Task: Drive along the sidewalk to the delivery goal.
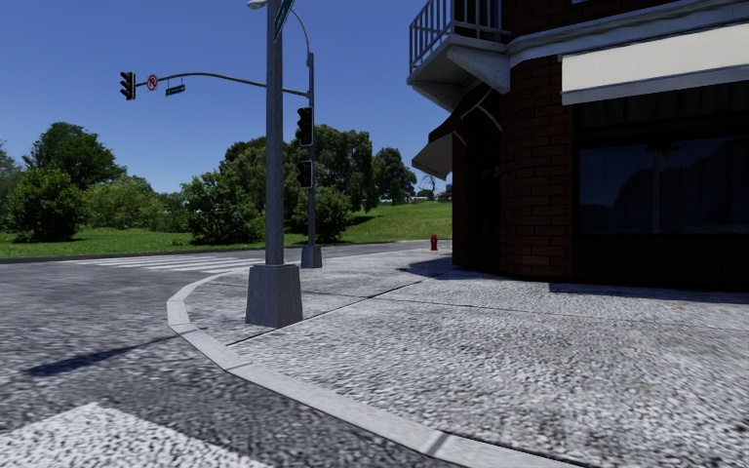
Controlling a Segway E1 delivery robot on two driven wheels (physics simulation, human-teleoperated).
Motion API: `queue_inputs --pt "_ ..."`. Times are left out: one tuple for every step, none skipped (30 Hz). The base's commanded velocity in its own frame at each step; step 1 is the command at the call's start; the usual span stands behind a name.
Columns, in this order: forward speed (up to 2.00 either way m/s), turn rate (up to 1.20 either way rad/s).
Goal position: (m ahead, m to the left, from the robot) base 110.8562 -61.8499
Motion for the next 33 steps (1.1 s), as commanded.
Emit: queue_inputs --pt "0.0 0.0" --pt "0.0 0.0" --pt "0.0 0.0" --pt "0.0 0.0" --pt "0.0 0.0" --pt "0.0 0.0" --pt "0.0 0.0" --pt "0.0 0.0" --pt "0.0 0.0" --pt "0.0 0.0" --pt "0.0 0.0" --pt "0.0 0.0" --pt "0.0 0.0" --pt "0.0 0.0" --pt "0.0 0.0" --pt "0.0 0.0" --pt "0.0 0.0" --pt "0.0 0.0" --pt "0.0 0.0" --pt "0.0 0.0" --pt "0.0 0.0" --pt "0.0 0.0" --pt "0.0 0.0" --pt "0.0 0.0" --pt "0.0 0.0" --pt "0.0 0.0" --pt "0.0 0.0" --pt "0.0 0.0" --pt "0.0 0.0" --pt "0.0 0.0" --pt "1.15 0.0" --pt "2.0 -0.45" --pt "2.0 -0.92"
